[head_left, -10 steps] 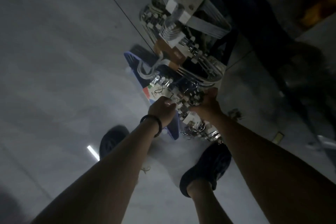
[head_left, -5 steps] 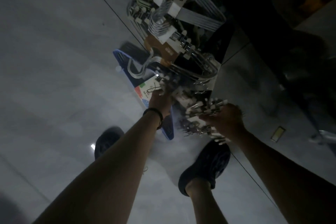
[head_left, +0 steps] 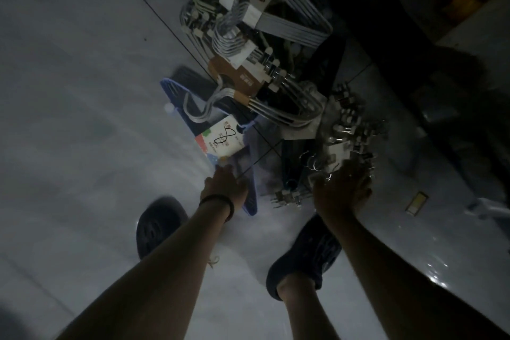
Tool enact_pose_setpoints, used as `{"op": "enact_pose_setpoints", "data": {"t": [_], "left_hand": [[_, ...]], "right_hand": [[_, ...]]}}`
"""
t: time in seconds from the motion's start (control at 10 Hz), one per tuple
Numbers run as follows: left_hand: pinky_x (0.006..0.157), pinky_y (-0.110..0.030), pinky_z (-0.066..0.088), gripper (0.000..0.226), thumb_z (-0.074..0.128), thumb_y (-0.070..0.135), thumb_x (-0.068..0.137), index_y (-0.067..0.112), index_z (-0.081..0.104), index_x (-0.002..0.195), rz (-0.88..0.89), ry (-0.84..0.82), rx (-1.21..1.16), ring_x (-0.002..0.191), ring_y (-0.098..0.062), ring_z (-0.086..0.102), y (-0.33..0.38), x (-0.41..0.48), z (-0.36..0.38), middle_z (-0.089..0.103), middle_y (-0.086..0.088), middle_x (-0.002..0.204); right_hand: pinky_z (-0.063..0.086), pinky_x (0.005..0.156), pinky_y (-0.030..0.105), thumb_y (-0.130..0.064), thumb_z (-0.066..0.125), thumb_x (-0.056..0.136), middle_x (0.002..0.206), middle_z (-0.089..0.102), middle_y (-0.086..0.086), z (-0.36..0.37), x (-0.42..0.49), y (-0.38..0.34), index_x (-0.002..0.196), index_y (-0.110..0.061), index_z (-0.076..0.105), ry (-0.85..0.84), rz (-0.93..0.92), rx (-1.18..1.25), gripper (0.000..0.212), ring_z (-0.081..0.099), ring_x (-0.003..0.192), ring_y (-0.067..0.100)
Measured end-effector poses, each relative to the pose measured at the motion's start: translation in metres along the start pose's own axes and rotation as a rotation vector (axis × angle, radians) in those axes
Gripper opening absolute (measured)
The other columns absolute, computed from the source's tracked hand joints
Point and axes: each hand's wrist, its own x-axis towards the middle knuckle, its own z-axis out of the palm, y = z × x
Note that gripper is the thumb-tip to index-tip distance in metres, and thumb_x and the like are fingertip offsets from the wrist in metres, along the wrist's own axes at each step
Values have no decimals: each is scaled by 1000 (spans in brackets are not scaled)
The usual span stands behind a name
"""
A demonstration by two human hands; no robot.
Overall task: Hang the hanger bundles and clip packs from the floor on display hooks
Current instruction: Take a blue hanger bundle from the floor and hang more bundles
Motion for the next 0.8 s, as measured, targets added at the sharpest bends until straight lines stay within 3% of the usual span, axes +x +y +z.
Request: {"op": "enact_pose_setpoints", "data": {"t": [0.1, 0.2, 0.3, 0.4, 0.5, 0.6, 0.7, 0.8], "left_hand": [[105, -54, 45, 62, 58, 49, 96, 29, 43, 153, 154, -152, 536, 135, -39, 43, -8, -5, -1, 43, -11, 155], [105, -54, 44, 51, 61, 47, 96, 28, 56, 143, 235, -215, 660, 133, -38, 41, -7, -13, 0, 44, -9, 150], [101, -46, 52, 28, 56, 35, 103, 18, 66, 124, 230, -149, 332, 122, -30, 57, -3, -24, 1, 62, -5, 125], [100, -37, 55, 19, 55, 20, 104, 15, 68, 117, 89, 79, 0, 117, -25, 67, -17, -17, 1, 70, -6, 116], [83, -34, 56, 32, 63, 19, 100, 8, 59, 130, -124, 155, -358, 112, -31, 67, -36, 2, -12, 66, -14, 127], [79, -36, 59, 83, 79, 39, 86, 11, 36, 151, -223, 47, -763, 112, -30, 65, -49, 23, -25, 58, -13, 137], [96, -47, 59, 105, 89, 63, 57, 18, 47, 141, -220, 101, -836, 109, -24, 68, -69, 37, -32, 67, -5, 128], [82, -41, 65, 60, 84, 41, 78, 12, 63, 126, -339, 41, -1007, 94, -26, 72, -75, 2, -52, 73, -14, 118]], "right_hand": [[54, 94, 52, -39, 67, 94, 125, 63, 22, 23, -24, -42, 134, -7, 57, -215, -298, 61, 52, 63, 113, 40], [54, 95, 42, -37, 69, 98, 132, 59, 10, 35, -35, -89, 143, -11, 50, -638, -249, 260, 56, 60, 122, 32], [49, 94, 39, -31, 65, 102, 141, 55, 16, 52, -30, -120, 148, -5, 44, -675, -210, 208, 57, 57, 128, 34], [46, 98, 36, -32, 69, 100, 148, 52, 19, 66, -18, -139, 155, -5, 36, -619, -200, 173, 69, 55, 133, 36], [48, 97, 36, -30, 64, 102, 141, 59, 19, 72, -14, -148, 150, -5, 42, -548, -253, 50, 59, 59, 128, 35], [54, 73, 25, -25, 66, 100, 112, 67, 6, 81, -21, -145, 132, -9, 53, -612, -350, 80, 38, 68, 99, 23], [55, 75, 28, -16, 62, 101, 102, 67, 6, 65, -51, -140, 120, -9, 57, -726, -432, 110, 21, 68, 91, 23], [52, 87, 35, -12, 56, 101, 99, 60, -2, 35, -91, -119, 133, -3, 56, -792, -582, 61, 33, 63, 98, 28]]}}
